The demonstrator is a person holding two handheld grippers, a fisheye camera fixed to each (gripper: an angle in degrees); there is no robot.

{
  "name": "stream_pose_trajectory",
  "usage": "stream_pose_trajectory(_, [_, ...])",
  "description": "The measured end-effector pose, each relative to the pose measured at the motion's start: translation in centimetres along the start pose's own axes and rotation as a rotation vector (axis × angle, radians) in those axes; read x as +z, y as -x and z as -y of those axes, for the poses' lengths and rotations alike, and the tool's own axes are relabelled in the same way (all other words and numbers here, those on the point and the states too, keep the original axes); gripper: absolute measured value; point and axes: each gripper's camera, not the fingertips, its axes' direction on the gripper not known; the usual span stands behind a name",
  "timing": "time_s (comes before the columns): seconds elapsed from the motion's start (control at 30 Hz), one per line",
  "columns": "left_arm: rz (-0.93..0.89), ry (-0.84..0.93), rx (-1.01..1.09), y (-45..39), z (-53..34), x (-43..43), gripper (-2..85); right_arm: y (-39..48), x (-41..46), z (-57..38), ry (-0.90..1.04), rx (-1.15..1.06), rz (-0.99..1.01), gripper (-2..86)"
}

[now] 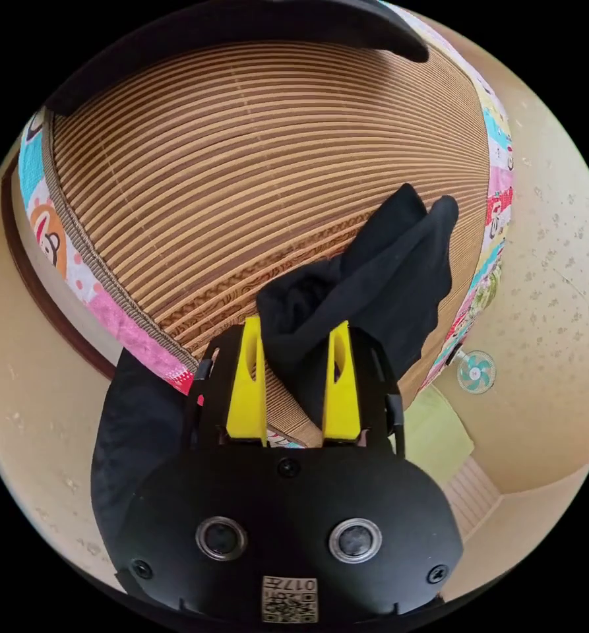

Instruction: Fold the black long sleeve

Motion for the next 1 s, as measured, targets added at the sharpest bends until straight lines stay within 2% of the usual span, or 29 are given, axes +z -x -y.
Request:
stream_pose_trajectory(0.07, [-0.168, -0.037, -0.077, -0.1, -0.7, -0.2, 6.4, -1.1, -1.2, -0.6, 0.009, 0.017, 0.040, 0.8])
stream_pose_trajectory(0.1, [-0.195, -0.062, -0.063, -0.7, -1.3, -0.6, 6.3, -1.4, -1.6, -0.7, 0.005, 0.018, 0.053, 0.8])
stream_pose_trajectory(0.2, [-0.175, -0.191, 0.357, -8.9, -6.5, -2.8, 6.1, -3.9, -3.8, -1.7, -0.026, 0.041, 0.125, 1.0])
stream_pose_trajectory(0.27, [-0.018, -0.203, 0.754, -17.1, -14.0, -1.8, 6.3, -6.3, -5.0, -2.2, -0.046, 0.057, 0.193, 1.4])
stream_pose_trajectory(0.3, [0.026, -0.194, 0.844, -18.8, -16.0, -0.9, 6.3, -6.9, -5.2, -2.2, -0.053, 0.056, 0.212, 1.5])
stream_pose_trajectory(0.37, [0.171, -0.130, 1.158, -23.6, -24.0, 4.1, 6.4, -9.3, -5.5, -1.9, -0.062, 0.058, 0.270, 2.4])
stream_pose_trajectory(0.47, [0.317, 0.047, 1.402, -25.1, -30.6, 12.0, 7.7, -11.9, -5.3, -0.8, -0.057, 0.076, 0.297, 4.7])
stream_pose_trajectory(0.53, [0.345, 0.159, 1.413, -24.4, -32.1, 15.4, 8.6, -13.2, -5.4, 0.0, -0.063, 0.091, 0.335, 7.4])
stream_pose_trajectory(0.63, [0.189, 0.218, 1.347, -22.8, -32.3, 15.3, 9.7, -14.9, -5.6, 0.9, -0.123, 0.093, 0.475, 11.1])
stream_pose_trajectory(0.73, [0.164, 0.071, 1.241, -21.1, -30.3, 12.1, 11.2, -16.3, -4.9, 1.8, -0.153, 0.118, 0.619, 13.2])
stream_pose_trajectory(0.77, [0.197, -0.003, 1.132, -20.0, -28.3, 10.9, 13.1, -16.8, -4.5, 2.1, -0.161, 0.133, 0.658, 13.8])
stream_pose_trajectory(0.87, [0.299, -0.038, 0.850, -16.3, -21.5, 10.6, 17.6, -17.6, -3.1, 3.0, -0.167, 0.175, 0.747, 15.8])
stream_pose_trajectory(0.9, [0.306, -0.014, 0.805, -15.5, -20.2, 11.0, 17.7, -17.7, -2.7, 3.1, -0.167, 0.180, 0.764, 16.3])
stream_pose_trajectory(1.0, [0.242, 0.264, 0.662, -11.5, -16.1, 15.5, 15.4, -18.2, -0.4, 4.1, -0.129, 0.215, 0.831, 18.9])
